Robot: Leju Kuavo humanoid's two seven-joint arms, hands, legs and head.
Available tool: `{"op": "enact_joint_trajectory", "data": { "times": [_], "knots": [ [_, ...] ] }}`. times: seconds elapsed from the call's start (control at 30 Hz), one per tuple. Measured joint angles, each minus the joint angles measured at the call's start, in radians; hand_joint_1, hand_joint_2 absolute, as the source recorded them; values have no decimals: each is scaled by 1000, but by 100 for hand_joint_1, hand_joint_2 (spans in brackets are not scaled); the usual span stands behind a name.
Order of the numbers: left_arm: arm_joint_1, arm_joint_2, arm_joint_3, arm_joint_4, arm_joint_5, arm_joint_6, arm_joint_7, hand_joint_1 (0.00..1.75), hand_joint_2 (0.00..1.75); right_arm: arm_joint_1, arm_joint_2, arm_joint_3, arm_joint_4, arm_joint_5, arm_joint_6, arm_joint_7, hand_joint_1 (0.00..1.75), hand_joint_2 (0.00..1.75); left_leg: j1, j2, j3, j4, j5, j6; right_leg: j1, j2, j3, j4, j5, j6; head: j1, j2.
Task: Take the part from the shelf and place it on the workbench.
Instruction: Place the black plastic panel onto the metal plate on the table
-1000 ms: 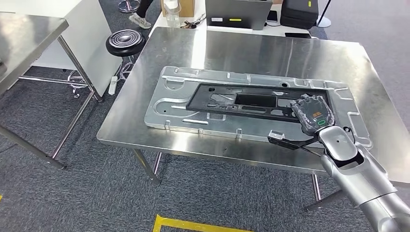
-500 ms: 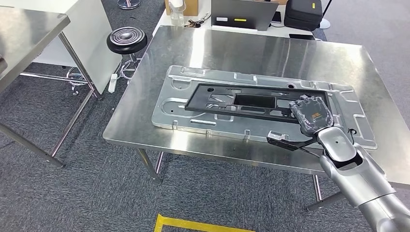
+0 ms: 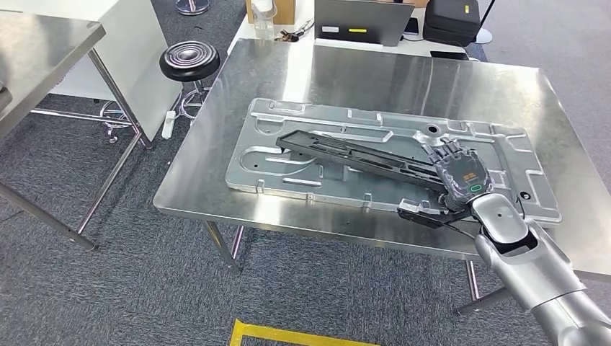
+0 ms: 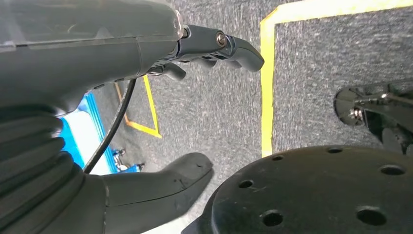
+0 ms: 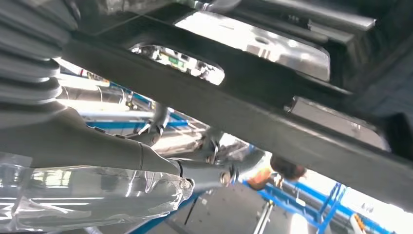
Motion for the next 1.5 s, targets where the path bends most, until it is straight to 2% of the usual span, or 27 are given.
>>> {"op": "enact_joint_trajectory", "data": {
  "times": [0.6,0.9,1.07,1.2,1.3,1.5],
  "knots": [
    [-11,0,39,0,-2,-9,4,0,0,-4,34,3,112,-37,31,-10,0,0,0,0,1,0,0,0,0,0,1,0,0,0,0,0],
    [-13,-2,51,0,-8,-8,2,0,0,9,61,19,55,4,-39,-14,0,0,0,0,2,0,0,0,0,0,2,0,0,0,0,0],
    [-15,-6,51,0,-9,-1,6,0,0,13,94,76,-46,56,-47,-6,0,0,1,1,3,0,0,0,1,1,3,0,0,0,0,0],
    [-21,-13,56,22,-8,81,27,0,0,11,126,140,-130,76,-77,1,0,0,1,1,3,-1,0,0,1,1,4,0,0,0,0,0],
    [-25,-14,58,53,-9,122,30,0,0,3,166,200,-202,105,-111,10,0,0,1,1,3,-1,0,0,1,1,4,0,0,0,0,0],
    [-27,-14,58,99,-10,139,19,0,0,-38,233,357,-315,134,-145,38,0,0,1,1,4,-1,0,0,1,1,4,0,0,0,0,0]
  ]
}}
